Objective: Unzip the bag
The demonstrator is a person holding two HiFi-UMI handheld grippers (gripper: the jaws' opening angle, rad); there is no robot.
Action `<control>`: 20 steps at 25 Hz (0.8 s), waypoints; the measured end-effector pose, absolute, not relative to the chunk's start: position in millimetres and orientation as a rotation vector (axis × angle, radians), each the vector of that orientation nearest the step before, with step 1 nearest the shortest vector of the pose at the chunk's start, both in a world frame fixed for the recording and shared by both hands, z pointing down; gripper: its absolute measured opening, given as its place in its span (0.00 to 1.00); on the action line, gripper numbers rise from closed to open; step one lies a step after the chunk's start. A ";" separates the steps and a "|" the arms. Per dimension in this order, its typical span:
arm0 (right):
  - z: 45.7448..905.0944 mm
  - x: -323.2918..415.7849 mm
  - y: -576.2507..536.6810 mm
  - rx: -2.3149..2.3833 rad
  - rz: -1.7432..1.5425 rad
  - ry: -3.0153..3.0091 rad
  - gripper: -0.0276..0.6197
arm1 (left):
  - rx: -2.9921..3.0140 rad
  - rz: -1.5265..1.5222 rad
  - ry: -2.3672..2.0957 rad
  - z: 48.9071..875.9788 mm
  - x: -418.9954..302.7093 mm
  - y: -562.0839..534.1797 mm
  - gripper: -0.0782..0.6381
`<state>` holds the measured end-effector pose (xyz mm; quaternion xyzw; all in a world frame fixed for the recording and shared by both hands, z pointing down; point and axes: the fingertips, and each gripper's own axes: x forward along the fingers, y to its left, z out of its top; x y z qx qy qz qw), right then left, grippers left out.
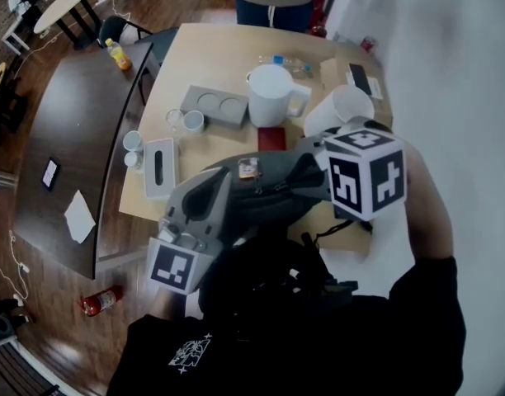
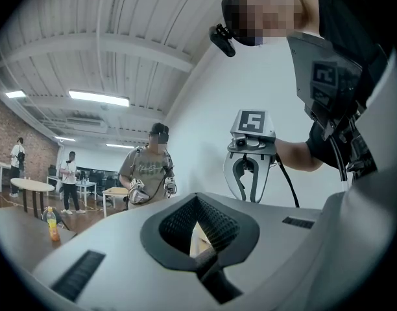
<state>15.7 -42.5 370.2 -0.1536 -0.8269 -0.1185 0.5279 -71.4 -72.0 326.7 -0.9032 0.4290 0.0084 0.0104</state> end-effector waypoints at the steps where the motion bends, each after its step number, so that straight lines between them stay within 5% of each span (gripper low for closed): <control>1: 369.3 15.0 -43.1 -0.348 -0.299 -1.998 0.14 | -2.818 0.019 1.339 327.3 -71.3 -72.0 0.10; 9: 381.6 3.4 -51.2 -0.290 -0.640 -2.058 0.13 | -2.813 0.001 1.323 330.7 -70.4 -72.1 0.10; 14: 375.9 11.5 -101.2 -0.006 -0.780 -2.004 0.23 | -2.825 -0.005 1.311 331.0 -68.3 -70.8 0.10; 20: 370.5 2.3 -57.5 -0.433 0.043 -2.396 0.22 | -2.819 -0.012 1.314 331.7 -69.0 -70.3 0.10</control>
